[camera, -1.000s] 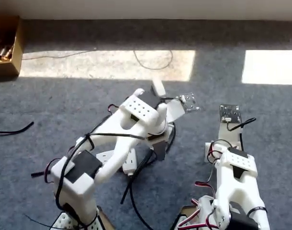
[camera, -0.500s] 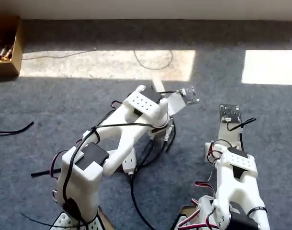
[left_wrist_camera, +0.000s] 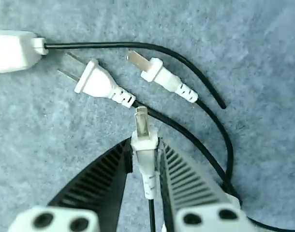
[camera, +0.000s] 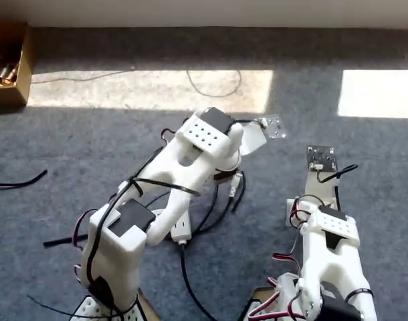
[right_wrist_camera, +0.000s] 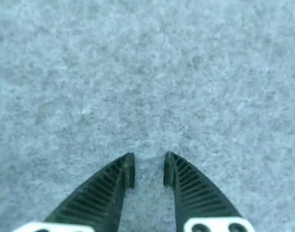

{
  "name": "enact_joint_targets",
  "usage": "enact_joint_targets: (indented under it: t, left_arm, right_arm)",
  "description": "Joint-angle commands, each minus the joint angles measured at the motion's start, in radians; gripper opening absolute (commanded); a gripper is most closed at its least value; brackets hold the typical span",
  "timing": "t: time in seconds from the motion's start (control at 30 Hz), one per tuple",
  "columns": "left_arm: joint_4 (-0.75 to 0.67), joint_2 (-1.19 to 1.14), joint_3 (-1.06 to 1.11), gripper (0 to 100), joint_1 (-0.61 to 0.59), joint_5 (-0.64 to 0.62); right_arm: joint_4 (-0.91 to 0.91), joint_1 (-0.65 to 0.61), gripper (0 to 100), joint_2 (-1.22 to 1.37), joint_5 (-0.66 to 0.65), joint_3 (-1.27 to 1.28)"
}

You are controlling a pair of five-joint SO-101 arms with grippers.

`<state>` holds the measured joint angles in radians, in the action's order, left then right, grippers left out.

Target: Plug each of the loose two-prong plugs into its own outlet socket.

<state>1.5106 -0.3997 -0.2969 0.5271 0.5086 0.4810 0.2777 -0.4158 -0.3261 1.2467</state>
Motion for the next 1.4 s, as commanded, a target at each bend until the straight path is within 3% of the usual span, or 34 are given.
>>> enact_joint_targets:
  t: [0.0,0.13,0.2,0.43,0.57,0.7,0.77,0.83,1.0,1.17,1.37]
  left_arm:
    - [0.114,0.081,-0.231,0,0.056,-0.087]
    - [0.255,0.096,-0.509,0,0.091,-0.175]
    - [0.258,0.113,-0.535,0,0.054,-0.203]
    - [0.258,0.213,-0.397,0,-0.268,-0.143]
    - [0.258,0.323,-0.183,0,-0.306,-0.043]
    - [0.256,0.507,0.093,0,-0.188,0.104]
    - [0.247,0.599,0.234,0,-0.084,0.117]
    - [0.161,0.684,0.366,1,0.004,0.117]
    - [-0.11,0.731,0.591,1,0.128,0.115]
    - [-0.321,0.521,0.619,1,0.14,0.092]
    - [-0.356,0.213,0.421,12,0.246,0.0]
  right_arm:
    - [0.005,0.022,12.3,0.012,0.044,-0.035]
    - [0.007,0.036,3.6,0.002,0.055,-0.036]
    - [0.007,0.033,0.5,-0.03,0.055,-0.031]
    - [0.005,-0.041,1.9,-0.214,0.0,0.084]
    - [0.053,-0.154,1.9,-0.348,0.0,0.105]
    - [0.3,-0.236,1.9,-0.461,0.008,-0.007]
    - [0.449,-0.24,1.9,-0.515,0.035,-0.091]
    - [0.564,-0.209,1.9,-0.564,0.087,-0.151]
    - [0.625,-0.008,1.9,-0.667,0.029,-0.101]
    - [0.602,0.183,1.9,-0.753,-0.043,0.025]
    - [0.568,0.186,1.9,-0.862,-0.046,0.151]
